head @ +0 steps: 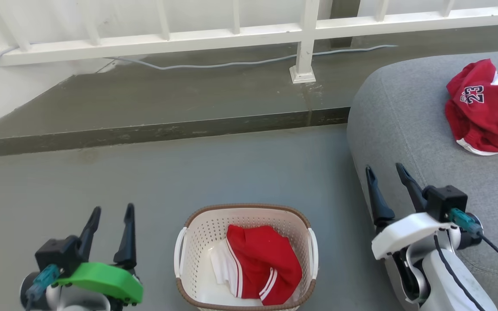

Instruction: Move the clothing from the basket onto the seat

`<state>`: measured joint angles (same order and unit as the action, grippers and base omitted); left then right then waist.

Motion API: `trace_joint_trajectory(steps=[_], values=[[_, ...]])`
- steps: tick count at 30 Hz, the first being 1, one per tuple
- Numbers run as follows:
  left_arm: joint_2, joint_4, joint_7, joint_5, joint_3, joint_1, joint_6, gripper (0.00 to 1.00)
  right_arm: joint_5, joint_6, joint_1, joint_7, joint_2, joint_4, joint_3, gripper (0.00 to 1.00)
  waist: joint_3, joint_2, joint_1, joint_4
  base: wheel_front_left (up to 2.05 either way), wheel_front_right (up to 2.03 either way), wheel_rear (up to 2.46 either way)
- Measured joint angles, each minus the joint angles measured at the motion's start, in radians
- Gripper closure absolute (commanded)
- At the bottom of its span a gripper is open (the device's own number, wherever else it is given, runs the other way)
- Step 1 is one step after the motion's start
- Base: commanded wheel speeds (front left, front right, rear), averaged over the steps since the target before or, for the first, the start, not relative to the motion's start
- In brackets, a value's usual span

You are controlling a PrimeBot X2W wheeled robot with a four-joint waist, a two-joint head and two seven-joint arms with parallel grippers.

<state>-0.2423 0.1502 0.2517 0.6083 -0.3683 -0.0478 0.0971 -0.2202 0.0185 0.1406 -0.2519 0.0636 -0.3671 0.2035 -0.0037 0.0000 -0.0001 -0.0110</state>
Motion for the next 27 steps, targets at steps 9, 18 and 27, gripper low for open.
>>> trace_joint_trajectory(steps=[9, 18, 27], values=[[-0.001, -0.045, 0.0, -0.023, 0.066, 0.079, 0.001, 0.0, 0.0, -0.019, -0.054, 0.0, -0.001, 0.052, -0.008, 0.0, -0.004, 0.0, 0.0, -0.021, 0.0, 0.0, 0.0], [0.006, -0.082, 0.0, -0.041, 0.07, 0.135, 0.002, 0.0, 0.0, -0.021, -0.093, 0.0, -0.002, 0.091, -0.012, 0.0, -0.009, 0.0, 0.0, -0.043, 0.0, 0.0, 0.0], [0.009, -0.103, 0.0, -0.071, 0.077, 0.163, 0.001, 0.0, 0.0, -0.022, -0.113, 0.0, -0.002, 0.117, -0.013, 0.0, -0.014, 0.0, 0.0001, -0.054, 0.0, 0.0, 0.0]])
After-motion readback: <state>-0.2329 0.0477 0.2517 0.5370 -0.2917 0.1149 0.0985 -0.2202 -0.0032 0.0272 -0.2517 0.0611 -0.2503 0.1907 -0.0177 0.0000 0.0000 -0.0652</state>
